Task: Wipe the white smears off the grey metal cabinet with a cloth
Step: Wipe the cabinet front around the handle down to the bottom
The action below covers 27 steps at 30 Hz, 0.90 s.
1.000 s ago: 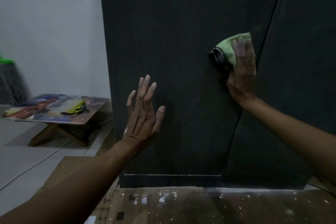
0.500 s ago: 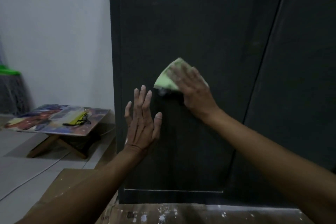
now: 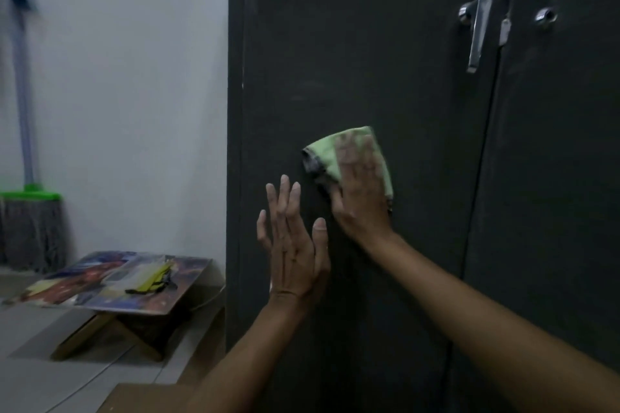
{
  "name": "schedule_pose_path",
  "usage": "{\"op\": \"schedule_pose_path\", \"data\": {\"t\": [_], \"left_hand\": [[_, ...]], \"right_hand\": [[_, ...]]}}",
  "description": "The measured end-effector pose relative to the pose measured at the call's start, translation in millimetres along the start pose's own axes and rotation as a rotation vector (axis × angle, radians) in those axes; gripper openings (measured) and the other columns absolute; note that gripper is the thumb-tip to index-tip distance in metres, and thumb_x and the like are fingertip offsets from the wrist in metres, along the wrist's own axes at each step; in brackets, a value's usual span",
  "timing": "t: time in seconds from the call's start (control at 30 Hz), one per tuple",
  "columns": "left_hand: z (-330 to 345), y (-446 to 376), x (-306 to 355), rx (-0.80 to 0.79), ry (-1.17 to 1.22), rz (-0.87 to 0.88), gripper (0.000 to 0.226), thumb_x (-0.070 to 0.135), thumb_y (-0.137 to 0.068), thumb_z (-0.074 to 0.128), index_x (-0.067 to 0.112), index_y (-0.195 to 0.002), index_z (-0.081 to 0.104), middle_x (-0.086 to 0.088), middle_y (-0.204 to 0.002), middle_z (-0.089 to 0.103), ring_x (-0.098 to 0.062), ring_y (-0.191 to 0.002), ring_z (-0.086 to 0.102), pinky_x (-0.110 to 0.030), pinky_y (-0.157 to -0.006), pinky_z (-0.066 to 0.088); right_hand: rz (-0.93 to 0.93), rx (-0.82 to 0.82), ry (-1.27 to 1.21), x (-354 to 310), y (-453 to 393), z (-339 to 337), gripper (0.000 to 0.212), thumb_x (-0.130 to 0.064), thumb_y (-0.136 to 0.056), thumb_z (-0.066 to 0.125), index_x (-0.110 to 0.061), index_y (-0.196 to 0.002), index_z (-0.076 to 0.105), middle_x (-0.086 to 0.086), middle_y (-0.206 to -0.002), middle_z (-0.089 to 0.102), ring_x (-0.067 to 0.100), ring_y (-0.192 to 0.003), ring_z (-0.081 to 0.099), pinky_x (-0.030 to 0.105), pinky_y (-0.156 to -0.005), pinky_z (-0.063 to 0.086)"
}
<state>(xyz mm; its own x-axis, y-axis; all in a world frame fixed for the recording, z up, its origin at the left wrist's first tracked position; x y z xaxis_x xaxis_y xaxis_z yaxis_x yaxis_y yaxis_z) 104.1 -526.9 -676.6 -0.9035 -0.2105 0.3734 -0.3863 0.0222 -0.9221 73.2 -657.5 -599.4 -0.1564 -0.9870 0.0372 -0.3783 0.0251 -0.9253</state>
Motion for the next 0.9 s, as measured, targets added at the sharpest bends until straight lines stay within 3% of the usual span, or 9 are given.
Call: {"op": "schedule_pose_path", "data": {"t": [0.17, 0.23, 0.3, 0.37, 0.47, 0.6, 0.7, 0.83, 0.9], "left_hand": [[-17.1, -24.5, 1.9, 0.062, 0.017, 0.03, 0.066, 0.038, -0.105, 0.034, 0.008, -0.162, 0.026, -0.005, -0.174, 0.016, -0.022, -0.163, 0.002, -0.047, -0.13, 0.003], [-23.9, -33.1, -2.6, 0.045, -0.013, 0.029, 0.067, 0.04, -0.105, 0.032, 0.01, -0.163, 0.024, -0.005, -0.175, 0.014, -0.021, -0.163, -0.001, -0.05, -0.13, 0.003], [-28.7, -42.4, -8.0, 0.002, -0.106, 0.021, 0.068, 0.045, -0.105, 0.028, 0.012, -0.165, 0.022, -0.004, -0.175, 0.011, -0.02, -0.163, -0.006, -0.054, -0.129, 0.005], [-30.5, -53.3, -12.0, -0.056, -0.261, 0.036, 0.072, 0.051, -0.105, 0.023, 0.014, -0.166, 0.019, -0.004, -0.176, 0.006, -0.021, -0.162, -0.011, -0.057, -0.128, 0.005], [-31.6, -69.4, -15.3, -0.107, -0.339, 0.007, 0.077, 0.059, -0.103, 0.016, 0.017, -0.167, 0.01, -0.001, -0.176, -0.007, -0.022, -0.161, -0.019, -0.06, -0.127, 0.001], [-33.9, -82.2, -16.3, -0.071, -0.28, -0.034, 0.078, 0.061, -0.103, 0.016, 0.019, -0.168, 0.004, 0.002, -0.175, -0.015, -0.02, -0.159, -0.023, -0.061, -0.127, -0.005], [-38.6, -87.2, -14.4, 0.039, -0.172, -0.101, 0.072, 0.054, -0.106, 0.022, 0.017, -0.166, 0.012, 0.001, -0.176, -0.009, -0.018, -0.16, -0.02, -0.059, -0.128, -0.002], [-48.6, -88.5, -8.0, 0.209, -0.037, -0.148, 0.066, 0.045, -0.108, 0.024, 0.011, -0.164, 0.024, -0.006, -0.176, 0.003, -0.019, -0.162, -0.008, -0.054, -0.129, 0.003], [-50.9, -89.5, -4.8, 0.223, -0.02, -0.145, 0.066, 0.045, -0.107, 0.023, 0.011, -0.163, 0.026, -0.007, -0.176, 0.006, -0.02, -0.163, -0.006, -0.053, -0.129, 0.003]], "right_hand": [[-0.645, -0.2, 0.185, -20.6, -49.3, 3.7, 0.064, -0.02, -0.106, 0.045, -0.018, -0.167, 0.027, 0.006, -0.176, 0.016, 0.026, -0.164, 0.006, 0.048, -0.133, 0.011], [-0.768, -0.201, 0.239, -9.7, -75.3, -11.2, 0.063, -0.016, -0.105, 0.04, -0.019, -0.167, 0.029, 0.005, -0.175, 0.019, 0.026, -0.164, 0.01, 0.045, -0.134, 0.011], [-0.707, -0.13, 0.249, 5.7, -101.1, -31.3, 0.062, -0.012, -0.104, 0.034, -0.019, -0.166, 0.032, 0.005, -0.175, 0.023, 0.025, -0.163, 0.014, 0.044, -0.134, 0.013], [-0.47, -0.022, 0.227, 25.3, -129.3, -55.4, 0.064, -0.012, -0.102, 0.027, -0.02, -0.165, 0.033, 0.007, -0.175, 0.023, 0.026, -0.163, 0.017, 0.043, -0.133, 0.014], [-0.087, 0.086, 0.138, 48.3, -164.6, -85.5, 0.067, -0.006, -0.102, 0.034, -0.016, -0.167, 0.025, 0.011, -0.176, 0.014, 0.029, -0.164, 0.008, 0.034, -0.131, -0.002], [0.052, 0.137, 0.085, 27.8, -166.1, -77.7, 0.066, -0.027, -0.107, 0.043, -0.013, -0.168, 0.02, 0.01, -0.176, 0.012, 0.031, -0.164, 0.004, 0.042, -0.133, -0.001], [-0.234, 0.017, 0.131, -3.9, -144.5, -51.9, 0.067, -0.034, -0.105, 0.05, -0.016, -0.166, 0.029, 0.01, -0.175, 0.021, 0.032, -0.163, 0.011, 0.05, -0.133, 0.007], [-0.856, -0.299, 0.287, -34.7, -115.5, -13.2, 0.064, -0.033, -0.107, 0.047, -0.021, -0.167, 0.029, 0.003, -0.176, 0.018, 0.027, -0.164, 0.006, 0.044, -0.134, 0.001], [-1.028, -0.368, 0.37, -39.4, -117.8, -8.3, 0.062, -0.033, -0.109, 0.045, -0.023, -0.167, 0.027, 0.003, -0.176, 0.016, 0.026, -0.164, 0.005, 0.043, -0.134, -0.002]]}}
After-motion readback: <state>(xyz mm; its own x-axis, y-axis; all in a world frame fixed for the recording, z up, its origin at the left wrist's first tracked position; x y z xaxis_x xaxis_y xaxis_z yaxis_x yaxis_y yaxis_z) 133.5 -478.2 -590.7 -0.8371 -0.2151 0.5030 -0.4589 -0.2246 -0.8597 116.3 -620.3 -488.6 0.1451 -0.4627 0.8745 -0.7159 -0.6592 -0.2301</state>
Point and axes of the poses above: each hand's wrist, its own y-axis away from the middle knuckle, its own z-axis out of the palm, x = y × z, the point moved 3 cm from there along -y, towards the middle knuckle
